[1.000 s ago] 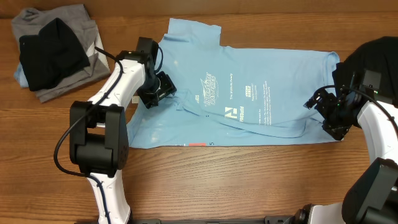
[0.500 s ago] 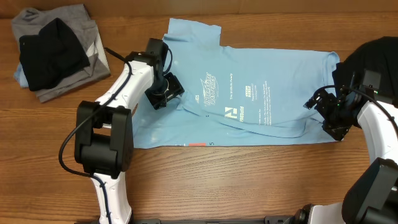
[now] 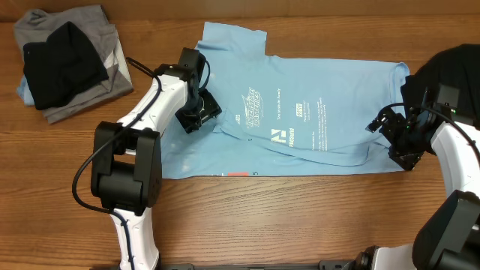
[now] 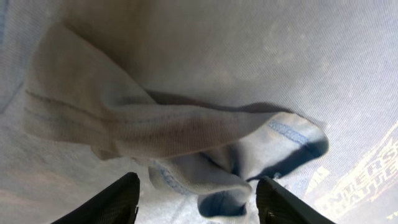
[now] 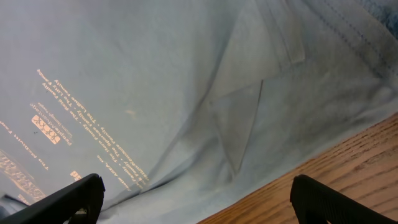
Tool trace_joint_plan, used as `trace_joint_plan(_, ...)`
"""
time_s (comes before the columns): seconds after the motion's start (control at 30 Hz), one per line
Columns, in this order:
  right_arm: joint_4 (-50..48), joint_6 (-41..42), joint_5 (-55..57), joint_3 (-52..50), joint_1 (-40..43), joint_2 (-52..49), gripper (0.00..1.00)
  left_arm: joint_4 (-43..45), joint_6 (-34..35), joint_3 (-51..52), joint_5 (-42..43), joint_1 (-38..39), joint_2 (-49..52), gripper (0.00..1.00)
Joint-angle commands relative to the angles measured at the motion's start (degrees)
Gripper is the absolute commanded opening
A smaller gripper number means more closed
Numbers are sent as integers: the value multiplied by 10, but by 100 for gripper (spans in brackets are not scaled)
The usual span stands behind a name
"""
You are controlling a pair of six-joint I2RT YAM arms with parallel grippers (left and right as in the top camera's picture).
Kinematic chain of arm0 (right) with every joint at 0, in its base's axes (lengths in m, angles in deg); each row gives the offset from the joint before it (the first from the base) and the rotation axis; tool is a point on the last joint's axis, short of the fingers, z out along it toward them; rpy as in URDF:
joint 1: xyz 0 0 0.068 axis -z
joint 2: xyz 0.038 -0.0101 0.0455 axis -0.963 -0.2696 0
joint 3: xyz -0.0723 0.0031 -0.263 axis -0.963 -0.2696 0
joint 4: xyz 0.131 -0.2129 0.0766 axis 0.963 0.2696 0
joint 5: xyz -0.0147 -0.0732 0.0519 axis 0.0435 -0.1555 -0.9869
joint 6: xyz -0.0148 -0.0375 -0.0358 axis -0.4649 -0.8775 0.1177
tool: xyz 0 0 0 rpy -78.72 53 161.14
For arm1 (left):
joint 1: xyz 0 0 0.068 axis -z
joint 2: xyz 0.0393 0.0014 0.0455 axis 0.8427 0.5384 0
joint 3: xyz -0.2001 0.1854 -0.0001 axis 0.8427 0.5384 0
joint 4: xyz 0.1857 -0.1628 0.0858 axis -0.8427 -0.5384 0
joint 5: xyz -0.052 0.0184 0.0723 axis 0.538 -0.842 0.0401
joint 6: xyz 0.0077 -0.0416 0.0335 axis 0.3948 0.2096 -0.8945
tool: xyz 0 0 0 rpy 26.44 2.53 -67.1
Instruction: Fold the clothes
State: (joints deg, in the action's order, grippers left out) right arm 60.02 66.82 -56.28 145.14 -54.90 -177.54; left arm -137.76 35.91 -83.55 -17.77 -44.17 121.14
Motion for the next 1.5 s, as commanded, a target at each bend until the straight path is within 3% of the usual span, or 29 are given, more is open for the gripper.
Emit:
trace_joint_plan(0.0, -1, -2, 2, -3, -2, 7, 100, 5, 14, 3, -14, -2, 5, 63)
trace_joint_plan(0.17, -1, -2, 2, -3, -2, 7, 100, 15, 14, 3, -17, -2, 5, 58)
trace_joint_plan(0.27, -2, -2, 2, -3, -2, 7, 100, 21, 14, 3, -17, -2, 5, 44)
trace_joint_plan(0.47, 1, -2, 2, -3, -2, 7, 100, 33, 13, 3, -18, -2, 5, 43)
trace_joint_plan(0.73, 3, -2, 2, -3, -2, 7, 100, 71, 10, 3, -36, -2, 5, 12)
trace_joint_plan(0.93, 4, -2, 2, -3, -2, 7, 100, 122, -10, 3, -45, -2, 5, 9)
trace_joint_plan(1.03, 5, -2, 2, -3, -2, 7, 100, 166, -40, 3, -50, -2, 5, 10)
trace_joint_plan(1.13, 8, -2, 2, -3, -2, 7, 100, 191, -84, -1, -39, -2, 5, 31)
trace_joint_plan(1.2, 10, -2, 5, -3, -2, 7, 100, 180, -104, -13, -23, -3, 1, 36)
trace_joint_plan(1.3, 10, -2, 11, -3, -2, 7, 100, 135, -108, -41, -6, -8, -12, 45)
trace_joint_plan(1.47, 8, -2, 10, -3, -2, 7, 100, -28, -110, -95, 2, -10, -52, 61)
